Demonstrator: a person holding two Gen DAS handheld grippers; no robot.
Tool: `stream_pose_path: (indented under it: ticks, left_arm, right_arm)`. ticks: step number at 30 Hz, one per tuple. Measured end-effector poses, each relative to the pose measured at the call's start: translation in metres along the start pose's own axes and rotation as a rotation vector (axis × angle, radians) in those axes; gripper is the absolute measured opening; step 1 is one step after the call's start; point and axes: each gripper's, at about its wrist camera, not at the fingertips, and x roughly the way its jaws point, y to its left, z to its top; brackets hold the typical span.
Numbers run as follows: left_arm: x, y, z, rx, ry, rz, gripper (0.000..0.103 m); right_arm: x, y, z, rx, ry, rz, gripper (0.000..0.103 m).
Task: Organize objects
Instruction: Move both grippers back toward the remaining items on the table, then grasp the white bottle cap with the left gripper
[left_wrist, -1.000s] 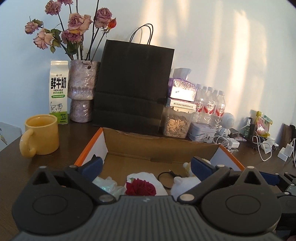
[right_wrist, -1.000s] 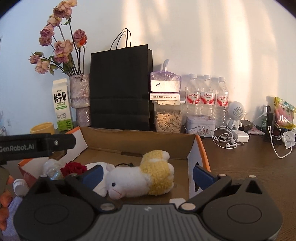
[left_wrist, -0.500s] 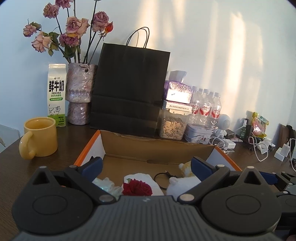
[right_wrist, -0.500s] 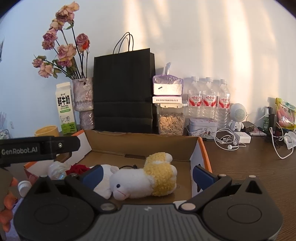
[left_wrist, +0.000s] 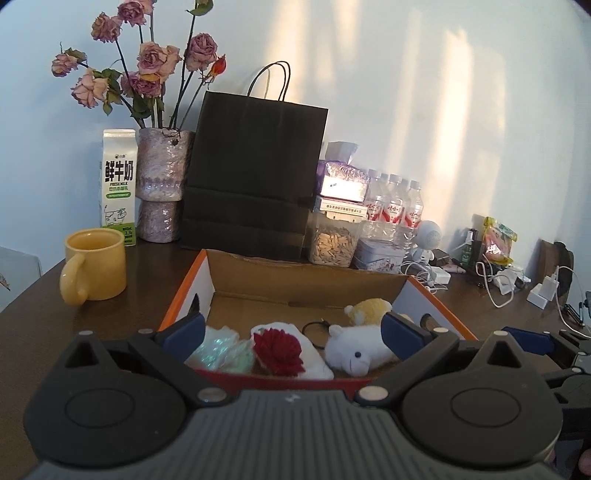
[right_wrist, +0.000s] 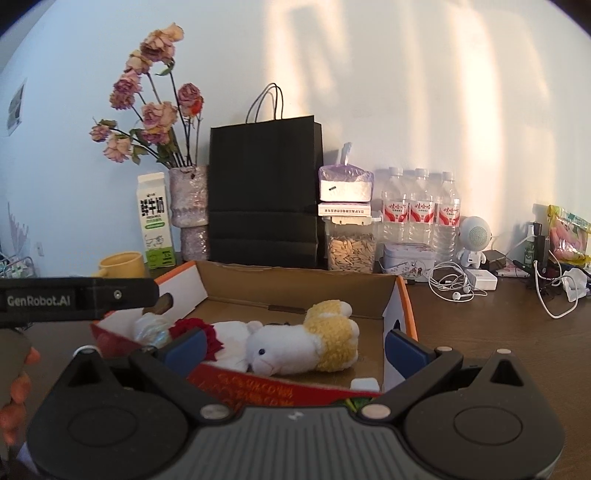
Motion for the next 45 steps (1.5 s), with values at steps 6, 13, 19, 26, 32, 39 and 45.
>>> stream_pose_path:
  ticks: [6, 13, 19, 26, 32, 39, 45]
  left_arm:
    - [-0.035, 0.01, -0.006, 0.023, -0.003, 0.002, 0.103]
    - [-0.069, 0.025, -0.016, 0.039, 0.014, 0.018, 0.103]
    - [-0.091, 0.035, -0.037, 0.058, 0.059, 0.026, 0.103]
    - [-0.107, 0.051, -0.071, 0.053, 0.152, 0.039, 0.103]
    - [-0.112, 0.069, -0.084, 0.007, 0.189, 0.074, 0.103]
    - [-0.114, 0.076, -0.087, -0.001, 0.194, 0.083, 0.103]
    - [-0.113, 0.078, -0.097, -0.008, 0.219, 0.088, 0.103]
  right_arm:
    - [-0.026, 0.006, -0.007, -0.018, 0.012, 0.014, 0.103]
    - [-0.053, 0.011, -0.023, -0.008, 0.051, 0.04, 0.103]
    - [-0.073, 0.022, -0.041, -0.022, 0.097, 0.045, 0.103]
    - [-0.089, 0.032, -0.064, -0.026, 0.154, 0.061, 0.103]
    - [-0.091, 0.044, -0.077, -0.042, 0.195, 0.089, 0.103]
    - [-0.086, 0.056, -0.08, -0.058, 0.212, 0.115, 0.103]
    - [-0.083, 0.061, -0.083, -0.073, 0.23, 0.122, 0.103]
